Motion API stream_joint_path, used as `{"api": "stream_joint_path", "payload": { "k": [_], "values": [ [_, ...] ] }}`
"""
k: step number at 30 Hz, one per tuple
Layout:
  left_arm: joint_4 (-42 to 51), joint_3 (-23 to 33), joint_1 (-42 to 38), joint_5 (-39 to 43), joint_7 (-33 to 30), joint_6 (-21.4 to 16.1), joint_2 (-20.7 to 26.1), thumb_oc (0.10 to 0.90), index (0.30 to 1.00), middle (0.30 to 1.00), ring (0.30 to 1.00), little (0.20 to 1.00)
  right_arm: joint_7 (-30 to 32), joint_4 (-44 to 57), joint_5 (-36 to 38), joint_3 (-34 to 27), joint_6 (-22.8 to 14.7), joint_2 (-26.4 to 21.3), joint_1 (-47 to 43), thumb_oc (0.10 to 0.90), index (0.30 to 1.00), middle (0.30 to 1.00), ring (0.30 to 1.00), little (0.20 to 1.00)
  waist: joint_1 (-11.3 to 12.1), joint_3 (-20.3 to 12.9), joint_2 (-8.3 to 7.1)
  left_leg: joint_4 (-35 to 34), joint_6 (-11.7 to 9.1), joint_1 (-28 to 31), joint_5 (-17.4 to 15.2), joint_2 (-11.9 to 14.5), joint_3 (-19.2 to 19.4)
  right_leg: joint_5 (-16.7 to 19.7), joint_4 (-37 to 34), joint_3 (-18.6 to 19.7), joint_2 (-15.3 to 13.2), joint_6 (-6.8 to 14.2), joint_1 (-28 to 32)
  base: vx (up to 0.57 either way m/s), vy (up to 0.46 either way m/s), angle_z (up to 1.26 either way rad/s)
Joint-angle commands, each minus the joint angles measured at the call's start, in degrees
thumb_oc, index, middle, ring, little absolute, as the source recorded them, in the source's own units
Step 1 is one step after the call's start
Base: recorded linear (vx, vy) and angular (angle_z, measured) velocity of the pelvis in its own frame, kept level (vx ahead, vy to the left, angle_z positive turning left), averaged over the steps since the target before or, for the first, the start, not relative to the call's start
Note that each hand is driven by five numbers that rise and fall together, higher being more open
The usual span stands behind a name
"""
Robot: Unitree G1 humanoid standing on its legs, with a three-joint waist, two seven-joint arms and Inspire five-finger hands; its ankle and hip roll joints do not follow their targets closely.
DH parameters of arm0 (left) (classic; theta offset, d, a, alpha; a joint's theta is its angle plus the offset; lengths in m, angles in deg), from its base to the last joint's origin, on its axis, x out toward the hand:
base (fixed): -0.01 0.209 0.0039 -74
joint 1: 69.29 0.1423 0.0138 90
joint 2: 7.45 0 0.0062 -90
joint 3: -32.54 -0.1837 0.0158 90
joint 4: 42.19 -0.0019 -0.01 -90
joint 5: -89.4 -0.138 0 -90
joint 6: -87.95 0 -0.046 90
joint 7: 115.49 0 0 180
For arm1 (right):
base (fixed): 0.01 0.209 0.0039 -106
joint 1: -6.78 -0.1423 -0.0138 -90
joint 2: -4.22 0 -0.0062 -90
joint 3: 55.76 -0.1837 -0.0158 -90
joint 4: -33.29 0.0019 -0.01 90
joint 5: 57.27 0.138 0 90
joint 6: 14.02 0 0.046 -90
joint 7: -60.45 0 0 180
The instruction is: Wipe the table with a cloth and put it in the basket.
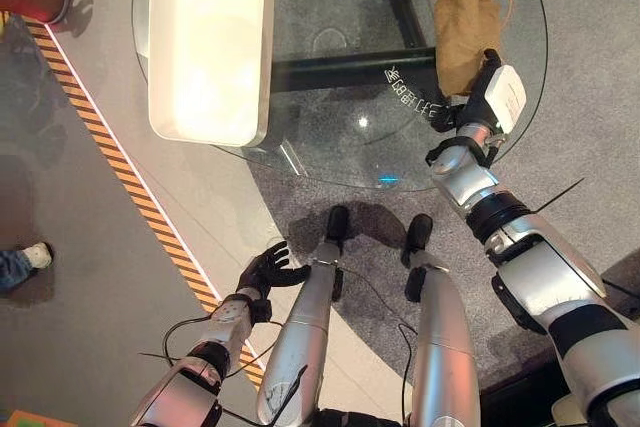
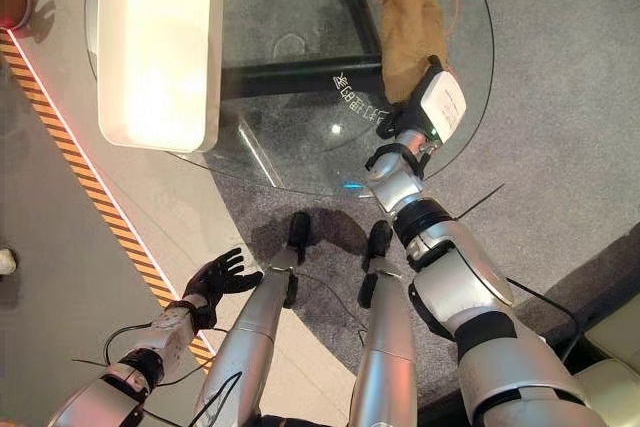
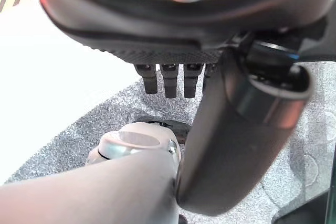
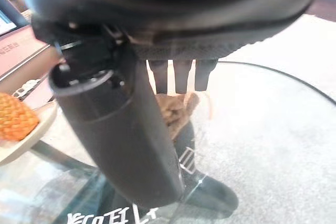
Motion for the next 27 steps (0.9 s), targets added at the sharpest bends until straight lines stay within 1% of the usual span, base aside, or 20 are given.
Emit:
{"api": "stream_joint_path", "payload": {
  "k": [1, 7, 9, 20, 27],
  "values": [
    [1.0, -0.5, 3.7, 2.2, -0.8, -1.0, -1.4, 0.800, 0.900, 0.900, 0.900, 0.900, 3.9, 0.0, -3.0, 0.7, -3.5, -3.0, -7.3, 0.800, 0.900, 0.900, 0.900, 0.900, 0.3, -1.2, 3.66, 2.6, 3.9, -0.3, -2.8, -3.1, 4.4, -2.0, -1.5, -3.8, 1.8, -0.2, 1.4, 0.00, 0.000, 0.00],
    [1.3, -0.9, 3.6, 2.6, -0.8, -0.9, -1.4, 0.800, 0.900, 0.900, 0.900, 0.900, 3.3, -0.3, -2.6, 1.4, -4.6, -3.0, -7.7, 0.800, 0.900, 0.900, 0.900, 0.900, 0.3, -1.2, 3.93, 2.7, 4.1, -0.7, -2.7, -3.2, 4.4, -1.9, -1.4, -3.8, 1.7, -0.2, 0.8, 0.00, -0.001, 0.02],
    [1.2, -0.9, 3.7, 2.5, -0.6, -1.2, -1.4, 0.800, 0.900, 0.900, 0.900, 0.900, 3.2, -0.4, -2.6, 1.3, -5.5, -3.0, -8.0, 0.800, 0.900, 0.900, 0.900, 0.900, 0.4, -1.2, 3.99, 2.9, 4.0, -0.8, -2.8, -3.2, 4.4, -1.8, -1.3, -3.9, 1.6, -0.1, 0.7, 0.00, 0.000, 0.00],
    [1.8, -1.4, 3.7, 2.5, -0.4, -0.9, -1.4, 0.800, 0.900, 0.900, 0.900, 0.900, 2.9, -0.9, -2.7, 1.6, -6.6, -3.4, -9.4, 0.800, 0.900, 0.900, 0.900, 0.900, 0.6, -1.2, 4.36, 3.0, 4.2, -0.8, -2.9, -3.5, 4.3, -1.8, -1.2, -4.0, 1.3, 0.0, 0.6, 0.00, 0.000, 0.00],
    [2.2, -1.7, 4.0, 2.8, -0.6, -0.8, -1.5, 0.800, 0.900, 0.900, 0.900, 0.900, 2.7, -2.3, -1.4, 1.5, -7.3, -3.8, -10.2, 0.800, 0.900, 0.900, 0.900, 0.900, 0.9, -1.2, 4.75, 3.0, 4.3, -0.9, -2.8, -3.6, 4.3, -1.6, -1.1, -4.1, 1.1, 0.0, 0.2, 0.00, 0.000, 0.00]
  ]
}}
